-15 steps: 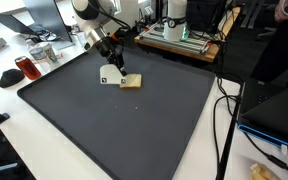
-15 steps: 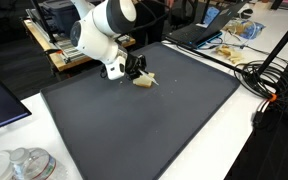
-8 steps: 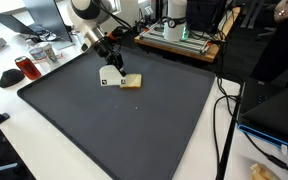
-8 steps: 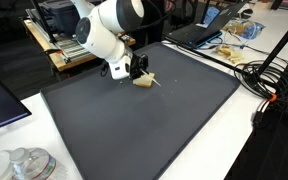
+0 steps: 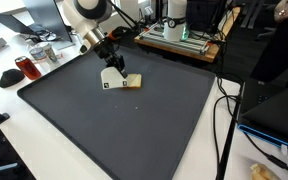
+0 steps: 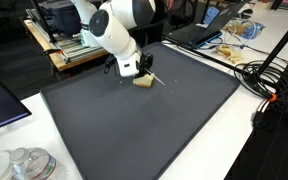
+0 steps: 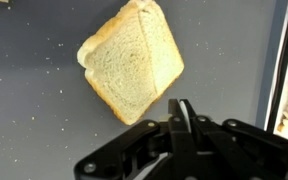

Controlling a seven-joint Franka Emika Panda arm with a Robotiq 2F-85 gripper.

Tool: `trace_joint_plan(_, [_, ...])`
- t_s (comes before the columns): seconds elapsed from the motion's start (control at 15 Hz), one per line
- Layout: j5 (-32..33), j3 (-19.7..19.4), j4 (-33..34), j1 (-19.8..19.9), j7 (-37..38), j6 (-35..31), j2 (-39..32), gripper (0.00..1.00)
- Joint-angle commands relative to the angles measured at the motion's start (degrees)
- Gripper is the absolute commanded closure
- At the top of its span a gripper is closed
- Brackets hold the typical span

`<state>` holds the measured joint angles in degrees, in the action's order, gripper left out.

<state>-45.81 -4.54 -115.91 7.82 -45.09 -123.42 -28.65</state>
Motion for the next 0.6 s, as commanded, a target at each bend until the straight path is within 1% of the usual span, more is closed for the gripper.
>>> trace_joint_plan(0.0, [6.4,1.3,1.4,-1.1,5.5,-2.6,-0.4,0.99])
trace_joint_plan(0.27, [13.2,2.5,0.5,-1.7,10.7,-6.5,0.9,0.99])
trace_joint_plan(0.53, [21.6,3.4,-2.9,-2.3,17.6,-10.9,4.8,0.99])
